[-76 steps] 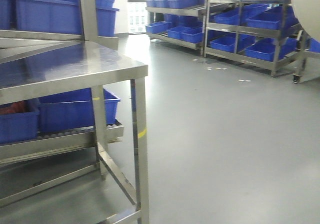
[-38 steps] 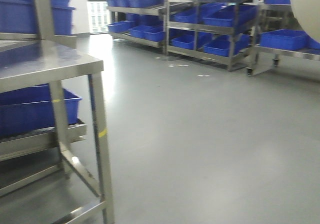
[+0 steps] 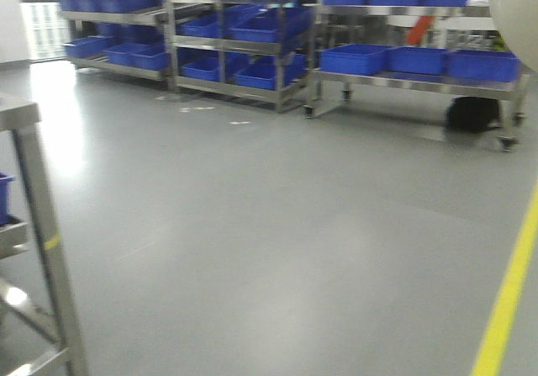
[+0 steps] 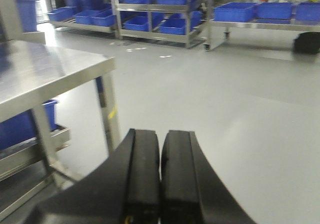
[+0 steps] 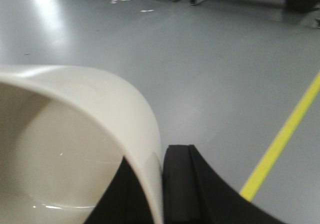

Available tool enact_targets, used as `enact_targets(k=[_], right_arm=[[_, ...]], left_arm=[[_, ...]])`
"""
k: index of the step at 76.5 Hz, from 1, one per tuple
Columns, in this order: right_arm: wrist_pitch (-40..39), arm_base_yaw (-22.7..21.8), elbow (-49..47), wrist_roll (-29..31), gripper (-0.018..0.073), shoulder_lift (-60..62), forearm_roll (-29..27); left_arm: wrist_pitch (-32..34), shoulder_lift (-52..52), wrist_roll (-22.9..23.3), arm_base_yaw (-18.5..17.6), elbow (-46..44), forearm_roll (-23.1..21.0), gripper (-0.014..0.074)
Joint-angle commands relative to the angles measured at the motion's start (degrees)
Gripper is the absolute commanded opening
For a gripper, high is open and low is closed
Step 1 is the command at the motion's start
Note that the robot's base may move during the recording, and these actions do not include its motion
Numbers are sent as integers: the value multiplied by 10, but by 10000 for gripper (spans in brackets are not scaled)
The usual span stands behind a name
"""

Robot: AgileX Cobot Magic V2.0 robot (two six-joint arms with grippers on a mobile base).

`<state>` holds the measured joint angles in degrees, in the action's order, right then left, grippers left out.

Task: Move white bin to right shelf second layer
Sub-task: 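Drive the base away from the table holding the white bin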

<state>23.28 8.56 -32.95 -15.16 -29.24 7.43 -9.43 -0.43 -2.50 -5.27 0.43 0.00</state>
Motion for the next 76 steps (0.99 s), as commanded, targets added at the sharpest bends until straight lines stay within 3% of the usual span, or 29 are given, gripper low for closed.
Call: enact_targets(k=[1,76], right_arm=[[-62,-4,-17,1,55,-1,5],[-62,-4,-17,1,55,-1,5]], left_arm=[[50,-8,3,-3,21,0,85],[50,-8,3,-3,21,0,85]])
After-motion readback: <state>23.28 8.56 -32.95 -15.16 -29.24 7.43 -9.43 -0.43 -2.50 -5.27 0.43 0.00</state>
